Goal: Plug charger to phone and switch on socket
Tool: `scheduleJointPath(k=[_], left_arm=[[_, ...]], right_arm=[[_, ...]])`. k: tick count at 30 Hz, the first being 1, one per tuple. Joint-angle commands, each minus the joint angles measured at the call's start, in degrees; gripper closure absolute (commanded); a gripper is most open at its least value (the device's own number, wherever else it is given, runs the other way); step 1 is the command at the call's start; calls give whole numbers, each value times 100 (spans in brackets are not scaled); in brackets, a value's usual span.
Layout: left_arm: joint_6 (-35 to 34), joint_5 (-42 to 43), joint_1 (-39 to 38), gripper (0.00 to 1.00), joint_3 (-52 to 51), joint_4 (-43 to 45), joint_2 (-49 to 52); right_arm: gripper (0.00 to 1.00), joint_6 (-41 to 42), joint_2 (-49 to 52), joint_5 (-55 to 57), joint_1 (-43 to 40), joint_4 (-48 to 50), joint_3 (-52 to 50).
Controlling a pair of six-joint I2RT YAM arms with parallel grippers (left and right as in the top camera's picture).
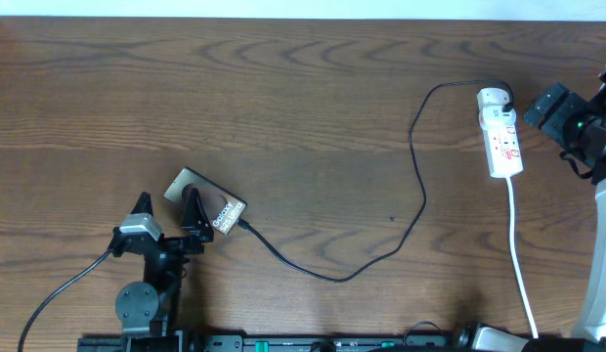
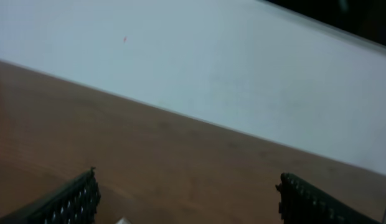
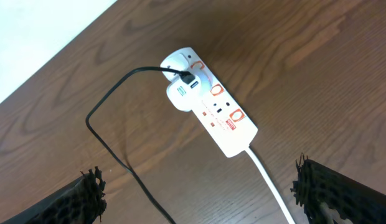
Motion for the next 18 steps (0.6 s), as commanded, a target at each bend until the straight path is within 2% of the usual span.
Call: scheduleJointPath(k=[1, 4, 18], left_arm=[[15, 72, 59, 11, -9, -459, -74], [17, 87, 57, 11, -7, -1196, -72], [15, 74, 59, 11, -7, -1137, -57]], right_arm=[[1, 79, -46, 66, 39, -7, 26], [1, 76, -46, 66, 39, -7, 26], [1, 79, -46, 66, 39, -9, 26]])
